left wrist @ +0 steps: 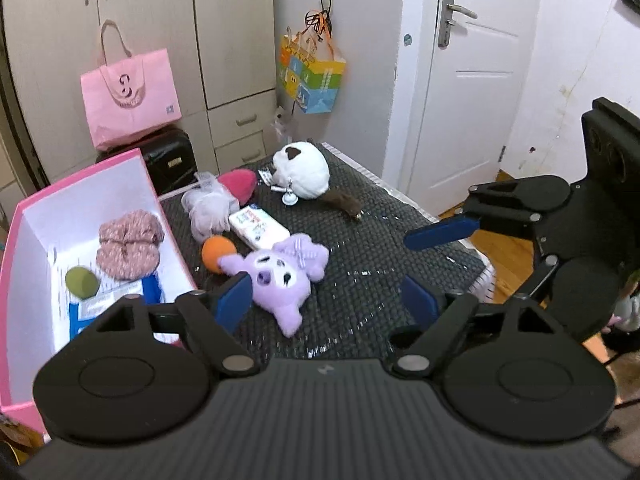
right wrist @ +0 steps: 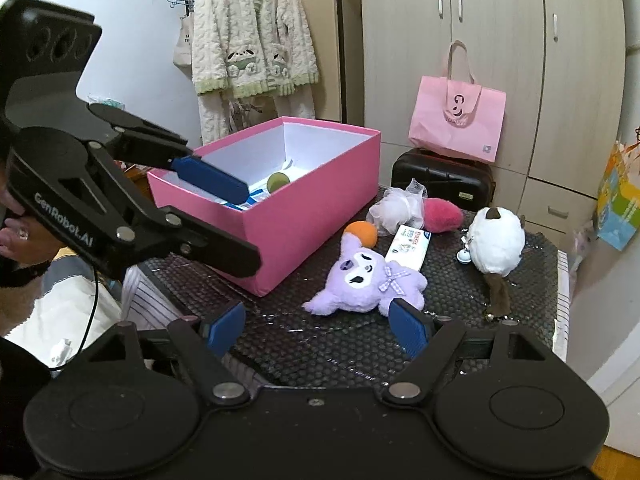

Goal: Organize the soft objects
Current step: 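Withdraw both tools from the box toward the remaining plush toys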

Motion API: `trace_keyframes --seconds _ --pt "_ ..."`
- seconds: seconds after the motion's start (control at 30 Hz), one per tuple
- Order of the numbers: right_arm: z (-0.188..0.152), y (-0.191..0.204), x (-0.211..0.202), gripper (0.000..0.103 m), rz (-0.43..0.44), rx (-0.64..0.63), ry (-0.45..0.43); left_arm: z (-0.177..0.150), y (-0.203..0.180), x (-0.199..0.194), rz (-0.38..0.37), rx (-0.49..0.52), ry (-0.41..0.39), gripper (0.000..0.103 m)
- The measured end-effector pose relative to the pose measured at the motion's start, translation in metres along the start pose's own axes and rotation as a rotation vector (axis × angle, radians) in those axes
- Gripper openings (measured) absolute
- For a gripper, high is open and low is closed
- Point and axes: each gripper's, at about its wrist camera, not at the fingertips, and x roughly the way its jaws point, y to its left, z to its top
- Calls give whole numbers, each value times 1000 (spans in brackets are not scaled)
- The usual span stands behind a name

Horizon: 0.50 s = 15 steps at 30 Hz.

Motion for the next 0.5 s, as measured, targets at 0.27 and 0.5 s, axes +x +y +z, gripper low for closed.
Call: trace_keyframes --seconds 0.27,0.5 --pt "-17 -19 35 83 -12 -75 -39 3 0 47 5 -84 14 88" --pt "-24 -48 63 83 13 -7 -58 5 3 94 66 -173 60 88"
